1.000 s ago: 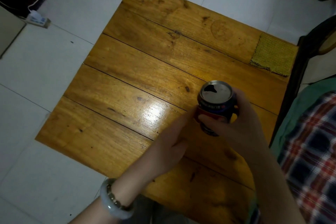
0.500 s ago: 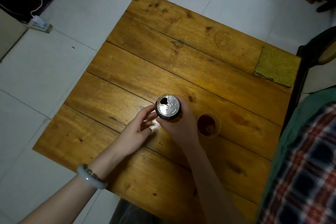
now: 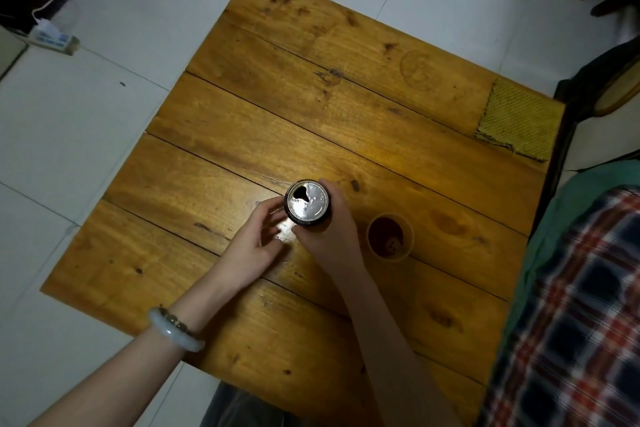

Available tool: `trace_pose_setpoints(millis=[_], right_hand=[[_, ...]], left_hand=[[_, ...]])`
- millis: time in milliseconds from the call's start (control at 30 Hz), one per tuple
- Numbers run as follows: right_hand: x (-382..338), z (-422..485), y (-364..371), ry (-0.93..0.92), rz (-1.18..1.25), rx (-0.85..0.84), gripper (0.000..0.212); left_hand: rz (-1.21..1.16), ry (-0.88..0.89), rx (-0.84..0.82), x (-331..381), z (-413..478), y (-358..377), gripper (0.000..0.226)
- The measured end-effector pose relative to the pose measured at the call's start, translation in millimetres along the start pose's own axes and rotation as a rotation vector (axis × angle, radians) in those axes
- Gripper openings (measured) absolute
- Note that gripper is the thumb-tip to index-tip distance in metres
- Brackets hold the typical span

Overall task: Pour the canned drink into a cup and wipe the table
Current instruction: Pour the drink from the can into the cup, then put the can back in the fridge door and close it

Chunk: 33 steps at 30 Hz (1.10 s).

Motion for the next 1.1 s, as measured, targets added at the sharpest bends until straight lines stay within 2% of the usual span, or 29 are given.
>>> trace_pose_setpoints(millis=[133, 300, 533, 633, 700, 833, 933, 1100], right_hand=[[18.2, -9.5, -0.6, 0.147, 0.083, -0.046, 0.087], [34.8, -13.7, -2.6, 0.200, 0.238, -0.057, 0.073], [24.2, -12.8, -7.4, 0.202, 0.354, -0.044, 0.077], [16.9, -16.0, -7.9, 0.226, 0.434, -0.061, 0.066], [9.5, -19.2, -9.8, 0.259, 0.484, -0.069, 0.058], [-11.7, -31.7, -17.1, 0.375, 0.528, -0.124, 0.058], [-36.3, -44.7, -29.5, 0.535, 0.617, -0.196, 0.051], [-107.0, -83.6, -57.9, 0.593, 0.676, -0.348, 0.041]], left_hand=[[0.036, 0.008, 0.119, 4.4, 7.9, 1.3, 0.070], [0.138, 0.054, 0.115, 5.1, 17.9, 4.9, 0.088], [0.170, 0.104, 0.198, 9.4, 24.8, 15.9, 0.076], [0.151, 0.084, 0.234, 11.6, 22.3, 15.6, 0.073], [0.129, 0.073, 0.247, 11.5, 17.7, 13.1, 0.071], [0.096, 0.062, 0.250, 24.0, -2.3, 0.3, 0.072], [0.063, 0.060, 0.250, 50.2, -30.2, -12.1, 0.072], [0.064, 0.089, 0.225, 107.4, -87.5, -40.3, 0.068]])
Point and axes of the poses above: each hand's wrist, its own z-axis towards the middle knuckle, its own y-axis out of the palm, x = y × z, the point moved 1 cm from there along z, towards the middle knuckle, and after that the axes turned 3 degrees about z, right-handed, at the moved point
